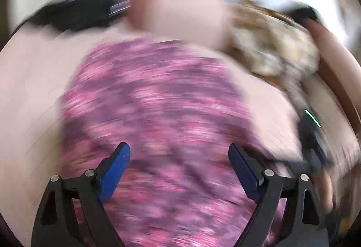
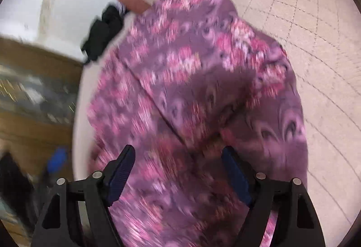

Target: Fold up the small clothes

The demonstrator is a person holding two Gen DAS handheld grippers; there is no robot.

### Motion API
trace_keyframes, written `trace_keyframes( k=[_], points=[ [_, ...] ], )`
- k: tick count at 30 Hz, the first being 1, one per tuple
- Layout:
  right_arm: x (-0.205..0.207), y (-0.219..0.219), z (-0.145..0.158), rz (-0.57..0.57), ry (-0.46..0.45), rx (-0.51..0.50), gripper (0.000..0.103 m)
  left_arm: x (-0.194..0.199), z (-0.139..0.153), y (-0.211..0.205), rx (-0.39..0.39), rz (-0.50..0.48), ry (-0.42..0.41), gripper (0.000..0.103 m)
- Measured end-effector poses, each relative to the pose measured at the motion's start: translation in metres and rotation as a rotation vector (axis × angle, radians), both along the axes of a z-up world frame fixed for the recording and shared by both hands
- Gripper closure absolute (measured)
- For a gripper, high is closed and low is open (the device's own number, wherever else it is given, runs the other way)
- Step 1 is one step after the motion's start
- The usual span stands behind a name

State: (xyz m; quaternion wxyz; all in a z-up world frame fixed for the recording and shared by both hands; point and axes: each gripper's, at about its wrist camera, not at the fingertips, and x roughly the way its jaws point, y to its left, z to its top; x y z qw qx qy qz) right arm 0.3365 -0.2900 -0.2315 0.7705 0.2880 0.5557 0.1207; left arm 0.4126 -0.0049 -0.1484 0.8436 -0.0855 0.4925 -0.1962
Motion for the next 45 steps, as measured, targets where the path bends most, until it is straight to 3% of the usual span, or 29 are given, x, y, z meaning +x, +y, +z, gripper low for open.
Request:
trace_keyframes(
  k=[2,3,4,5,6,7,9,10,13,14,16,18,19,23,25,27,28,32,34,36,41,43,45],
  points=[
    [-0.002,0.023,-0.011,0.072,0.035,-0.068,0.034,0.026,-0.025,0.033,0.033,0.165,0.101,0.015],
    [-0.004,0.038,-0.01,0.11,0.019,-0.194,0.044,0.033,-0.033,0.046,0.025,0.216,0.135,0.015],
    [-0.006,0.046,-0.005,0.129,0.003,-0.287,0.056,0.033,-0.04,0.056,0.012,0.24,0.154,0.015],
    [-0.008,0.047,0.004,0.138,-0.014,-0.294,0.09,0.036,-0.046,0.066,-0.009,0.269,0.182,0.015],
    [-0.011,0.044,0.011,0.133,-0.027,-0.246,0.094,0.038,-0.051,0.077,-0.038,0.303,0.203,0.015],
    [-0.017,0.04,0.025,0.127,-0.056,-0.211,0.094,0.038,-0.053,0.084,-0.06,0.325,0.211,0.015],
    [-0.03,0.033,0.042,0.114,-0.095,-0.234,0.094,0.039,-0.055,0.093,-0.091,0.352,0.229,0.015],
    [-0.035,0.026,0.038,0.1,-0.084,-0.229,0.094,0.041,-0.056,0.094,-0.104,0.359,0.235,0.015],
    [-0.028,0.017,-0.01,0.095,0.073,-0.234,0.087,0.041,-0.055,0.093,-0.095,0.366,0.235,0.015],
    [-0.027,0.012,-0.011,0.071,0.071,-0.195,0.086,0.043,-0.054,0.094,-0.095,0.38,0.236,0.015],
    [-0.028,0.004,0.012,0.053,0.002,-0.158,0.071,0.043,-0.045,0.103,-0.127,0.401,0.257,0.015],
    [-0.034,0.004,0.047,0.044,-0.146,-0.149,0.014,0.057,-0.038,0.107,-0.154,0.409,0.289,0.017],
    [-0.038,0.004,0.056,0.049,-0.19,-0.14,0.01,0.068,-0.036,0.112,-0.15,0.434,0.316,0.019],
    [-0.028,0.006,0.085,0.069,-0.27,-0.018,0.013,0.098,-0.046,0.126,-0.197,0.498,0.366,0.042],
    [-0.001,0.023,0.095,0.092,-0.28,0.031,0.013,0.102,-0.058,0.133,-0.236,0.515,0.381,0.049],
    [0.033,0.041,0.102,0.162,-0.298,0.038,0.016,0.103,-0.072,0.137,-0.27,0.525,0.395,0.062],
    [0.062,0.054,0.102,0.209,-0.295,0.024,0.018,0.102,-0.076,0.14,-0.29,0.543,0.403,0.062],
    [0.165,0.099,0.07,0.263,-0.207,0.055,0.027,0.115,-0.073,0.148,-0.319,0.555,0.38,0.062],
    [0.207,0.117,0.051,0.269,-0.166,0.042,0.029,0.115,-0.082,0.154,-0.361,0.584,0.41,0.068],
    [0.251,0.14,0.029,0.279,-0.131,0.02,0.034,0.113,-0.081,0.156,-0.344,0.588,0.41,0.076],
    [0.315,0.175,-0.005,0.251,-0.074,-0.034,0.036,0.111,-0.082,0.155,-0.406,0.584,0.435,0.076],
    [0.322,0.184,-0.011,0.258,-0.059,-0.032,0.05,0.109,-0.083,0.156,-0.433,0.589,0.442,0.076],
    [0.323,0.187,-0.007,0.256,-0.066,-0.069,0.082,0.112,-0.085,0.153,-0.414,0.573,0.44,0.076]
  ],
)
